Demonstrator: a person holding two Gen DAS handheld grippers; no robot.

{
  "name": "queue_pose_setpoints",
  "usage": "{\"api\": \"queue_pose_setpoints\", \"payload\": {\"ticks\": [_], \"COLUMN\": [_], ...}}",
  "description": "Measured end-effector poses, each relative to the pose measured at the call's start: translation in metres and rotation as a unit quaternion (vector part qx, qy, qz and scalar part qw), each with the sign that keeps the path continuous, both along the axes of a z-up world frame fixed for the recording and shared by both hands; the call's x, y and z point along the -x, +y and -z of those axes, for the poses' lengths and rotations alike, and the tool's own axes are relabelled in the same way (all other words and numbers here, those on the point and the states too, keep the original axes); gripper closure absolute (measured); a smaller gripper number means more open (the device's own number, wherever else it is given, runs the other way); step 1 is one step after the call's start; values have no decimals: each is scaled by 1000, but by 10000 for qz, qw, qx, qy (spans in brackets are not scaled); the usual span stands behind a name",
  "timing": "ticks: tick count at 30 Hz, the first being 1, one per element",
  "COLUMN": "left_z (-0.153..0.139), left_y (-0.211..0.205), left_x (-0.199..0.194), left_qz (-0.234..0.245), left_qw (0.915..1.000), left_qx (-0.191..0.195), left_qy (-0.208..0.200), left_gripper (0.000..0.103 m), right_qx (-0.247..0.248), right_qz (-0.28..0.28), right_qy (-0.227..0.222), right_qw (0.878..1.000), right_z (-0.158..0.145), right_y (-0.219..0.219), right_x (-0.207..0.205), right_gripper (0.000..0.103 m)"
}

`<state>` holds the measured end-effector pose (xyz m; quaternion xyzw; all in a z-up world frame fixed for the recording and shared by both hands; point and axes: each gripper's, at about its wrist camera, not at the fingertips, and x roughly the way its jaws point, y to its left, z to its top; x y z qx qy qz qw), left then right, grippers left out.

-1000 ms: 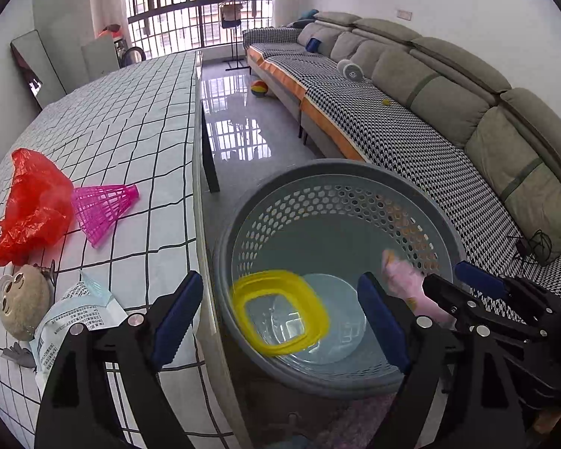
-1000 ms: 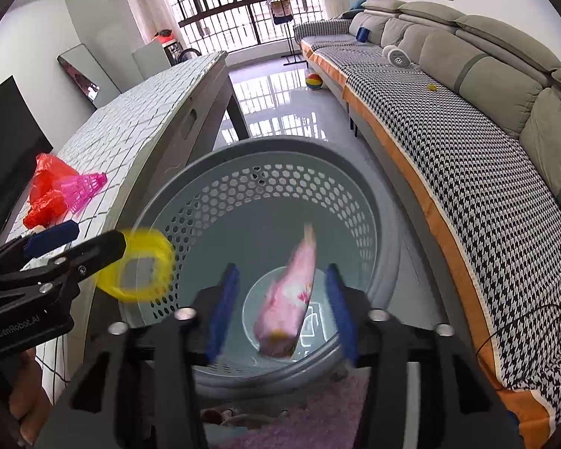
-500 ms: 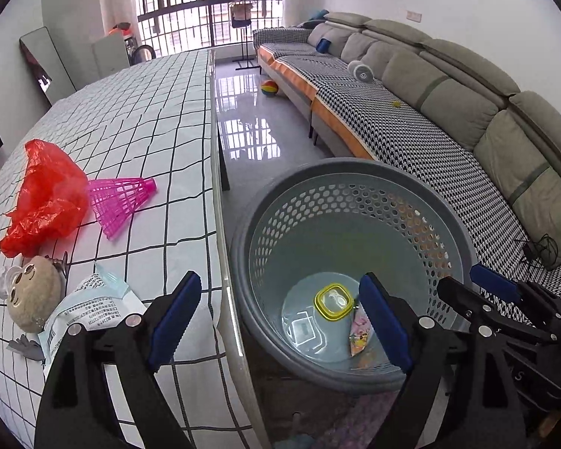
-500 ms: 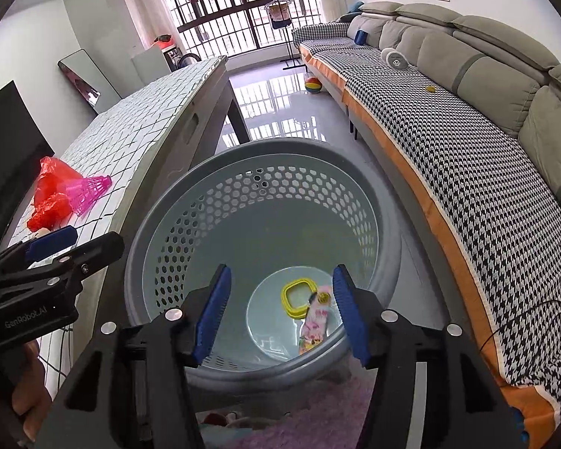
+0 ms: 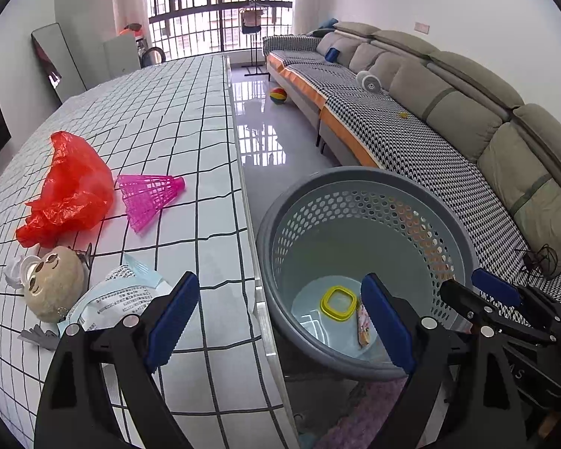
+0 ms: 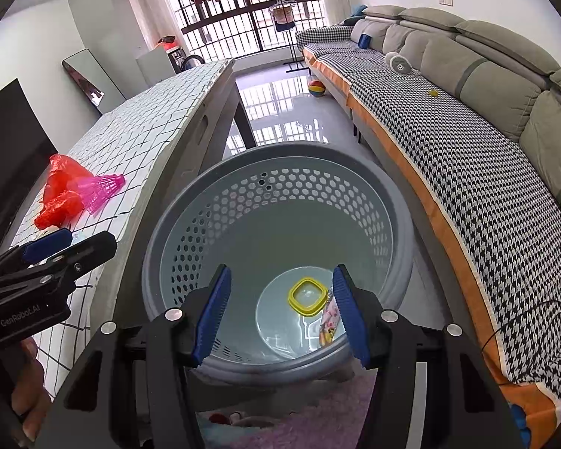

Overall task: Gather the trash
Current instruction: 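Withdraw both grippers from the basket back toward the table, then move the right gripper to the white-and-blue wipes packet and grasp it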

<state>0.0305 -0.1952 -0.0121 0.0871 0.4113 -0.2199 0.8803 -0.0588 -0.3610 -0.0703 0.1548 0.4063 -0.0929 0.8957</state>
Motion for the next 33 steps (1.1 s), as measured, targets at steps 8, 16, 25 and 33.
{"api": "queue_pose_setpoints", "payload": {"ticks": [8,16,25,33], "left_z": [-11,-24,-37,-44], "left_y": [22,53,107,166], "left_x": [4,10,15,14], "left_qz": [-151,-406,-919,-1554], "left_qw": [9997,9985,9943,9855], "left_qx": [123,242,268,186], "left_qy": [-146,-273,-461,-658], "left_gripper": [15,13,11,11], "right_qx": [55,72,141,199], "right_qz": [-126,-318,-805,-1328], "right_qy": [-136,-268,-427,-478], "right_qw": [9998,9991,9957,9898], "right_z": [-11,-21,-39,-45], "right_y": [20,44,88,134], "right_x": [0,-4,-17,-37], "right_gripper": [49,45,42,40]}}
